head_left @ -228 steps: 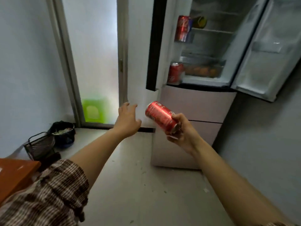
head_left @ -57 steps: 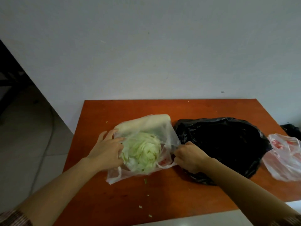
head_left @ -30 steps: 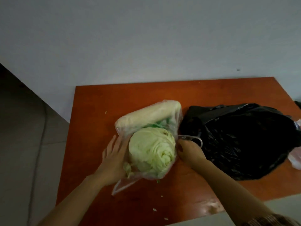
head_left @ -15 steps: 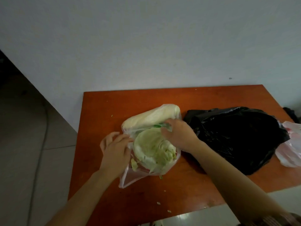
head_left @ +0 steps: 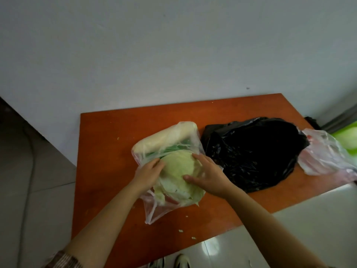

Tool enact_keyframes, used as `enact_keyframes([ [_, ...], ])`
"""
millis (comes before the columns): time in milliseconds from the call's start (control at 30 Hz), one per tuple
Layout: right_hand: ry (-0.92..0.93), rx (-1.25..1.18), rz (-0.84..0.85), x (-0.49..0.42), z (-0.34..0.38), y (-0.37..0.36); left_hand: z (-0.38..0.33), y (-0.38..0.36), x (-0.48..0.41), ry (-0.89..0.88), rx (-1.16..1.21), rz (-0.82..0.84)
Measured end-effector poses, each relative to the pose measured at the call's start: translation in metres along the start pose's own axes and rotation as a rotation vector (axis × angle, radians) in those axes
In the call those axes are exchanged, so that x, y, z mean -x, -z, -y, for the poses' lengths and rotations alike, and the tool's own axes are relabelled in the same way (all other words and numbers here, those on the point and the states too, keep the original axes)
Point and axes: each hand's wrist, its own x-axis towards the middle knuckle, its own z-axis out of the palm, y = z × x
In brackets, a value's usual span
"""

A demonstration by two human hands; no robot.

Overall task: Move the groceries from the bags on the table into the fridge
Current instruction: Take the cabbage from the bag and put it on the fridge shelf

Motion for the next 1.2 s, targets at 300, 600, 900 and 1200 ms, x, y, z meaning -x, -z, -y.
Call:
enact_keyframes([
  [300,-0.193,-0.396,-0.176,0.013,0.006,-0.02,0.008,0.0,-0.011,0.106,0.231,0.008],
  [600,-0.109,-0.672,-0.166,0.021,0.008,0.015,-0.056,0.02,0.024,-0.091,-0.062,-0.15],
  [900,0.054,-0.733,-0.212,0.038,0.056,0.065,-0.1,0.052,0.072,-0.254,0.002,-0.299],
  [1200,0.174,-0.726,-0.398,0.067,0.082,0.132,-0.158,0.043,0.089,-0.415,0.293,-0.364],
])
